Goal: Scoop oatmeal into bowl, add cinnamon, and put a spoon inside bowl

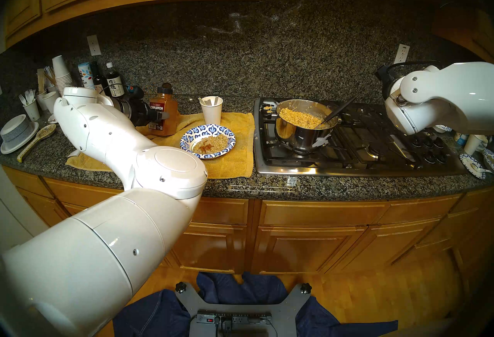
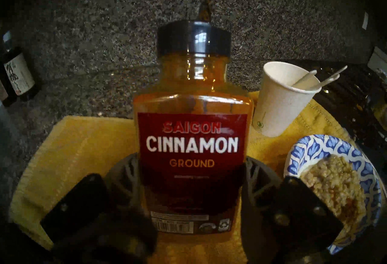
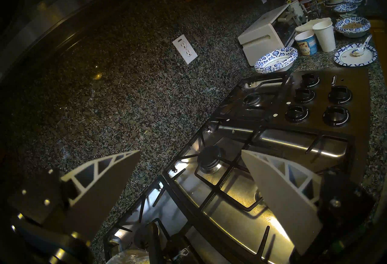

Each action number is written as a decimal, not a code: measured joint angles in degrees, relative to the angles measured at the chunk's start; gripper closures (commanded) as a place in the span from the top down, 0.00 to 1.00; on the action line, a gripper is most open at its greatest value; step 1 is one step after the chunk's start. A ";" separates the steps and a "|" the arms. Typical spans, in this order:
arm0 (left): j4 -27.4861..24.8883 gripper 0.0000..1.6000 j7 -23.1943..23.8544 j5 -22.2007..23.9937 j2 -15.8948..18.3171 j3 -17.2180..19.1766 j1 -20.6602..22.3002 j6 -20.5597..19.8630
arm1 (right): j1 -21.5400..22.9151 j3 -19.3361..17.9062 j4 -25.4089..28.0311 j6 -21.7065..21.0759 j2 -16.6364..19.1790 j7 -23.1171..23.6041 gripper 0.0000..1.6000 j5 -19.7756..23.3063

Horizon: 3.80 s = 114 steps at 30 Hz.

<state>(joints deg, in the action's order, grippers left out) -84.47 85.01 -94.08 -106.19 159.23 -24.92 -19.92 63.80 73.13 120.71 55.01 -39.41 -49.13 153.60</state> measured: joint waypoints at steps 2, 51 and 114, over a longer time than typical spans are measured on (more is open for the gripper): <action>-0.64 0.00 -0.20 0.20 -0.25 0.84 0.02 -0.93 | 0.01 -0.02 -0.02 0.00 -0.04 0.00 1.00 0.03; -11.36 1.00 -18.14 -1.39 -8.89 5.93 -1.88 -18.66 | 0.30 -0.01 -0.32 0.00 -1.04 0.00 1.00 0.79; -22.41 1.00 -29.38 6.29 -8.85 -7.39 7.03 -29.57 | 0.10 0.28 -0.31 0.00 -2.01 0.00 1.00 2.73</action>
<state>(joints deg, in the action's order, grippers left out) -106.88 55.63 -87.79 -115.04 151.83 -17.89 -49.48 63.90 73.40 120.40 55.01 -41.43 -49.13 156.33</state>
